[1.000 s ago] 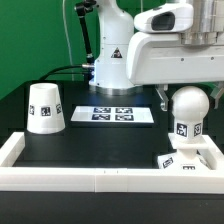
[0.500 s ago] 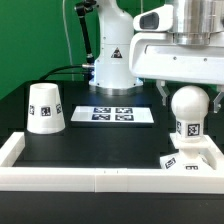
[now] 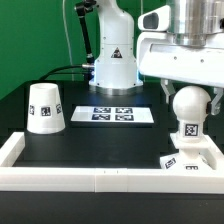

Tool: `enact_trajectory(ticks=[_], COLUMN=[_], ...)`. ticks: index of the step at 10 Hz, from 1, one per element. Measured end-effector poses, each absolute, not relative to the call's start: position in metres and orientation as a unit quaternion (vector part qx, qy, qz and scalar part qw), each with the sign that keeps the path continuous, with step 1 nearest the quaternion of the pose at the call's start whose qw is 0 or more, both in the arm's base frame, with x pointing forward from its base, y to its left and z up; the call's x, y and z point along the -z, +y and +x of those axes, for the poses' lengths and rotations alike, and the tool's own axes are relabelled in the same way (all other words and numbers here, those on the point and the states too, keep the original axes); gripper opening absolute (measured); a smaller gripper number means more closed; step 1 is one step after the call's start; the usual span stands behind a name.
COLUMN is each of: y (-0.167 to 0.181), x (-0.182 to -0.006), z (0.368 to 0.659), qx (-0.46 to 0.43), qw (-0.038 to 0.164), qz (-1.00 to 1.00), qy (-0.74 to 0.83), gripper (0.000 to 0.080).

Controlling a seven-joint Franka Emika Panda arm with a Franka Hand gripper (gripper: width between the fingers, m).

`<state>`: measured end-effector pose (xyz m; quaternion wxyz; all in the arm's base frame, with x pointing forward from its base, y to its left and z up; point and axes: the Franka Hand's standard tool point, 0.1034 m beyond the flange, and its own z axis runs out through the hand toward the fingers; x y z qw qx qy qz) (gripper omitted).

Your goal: Assemble lamp

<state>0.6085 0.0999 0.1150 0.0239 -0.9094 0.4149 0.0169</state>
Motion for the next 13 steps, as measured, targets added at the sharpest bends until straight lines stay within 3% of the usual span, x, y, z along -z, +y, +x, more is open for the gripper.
enact_trajectory(ticks=[6,7,8,11,13], y=[0.104,0.106,0.106,0.107,0.11], x=[-0.116,-0.115,-0.115,-0.115,-0.125], z=[0.603,0.603,0.603,0.602,0.592], qx=[-0.04,-0.043,-0.044,-0.044,-0.042], qw=[0.035,0.036,0.037,0.037,0.04], qz=[-0.787,-0.774,-0.779,-0.781,-0.803], qy=[0.615,0.63,0.624,0.621,0.594], gripper=[0.0579,0.0637,0.0681,0.0694,0.0698])
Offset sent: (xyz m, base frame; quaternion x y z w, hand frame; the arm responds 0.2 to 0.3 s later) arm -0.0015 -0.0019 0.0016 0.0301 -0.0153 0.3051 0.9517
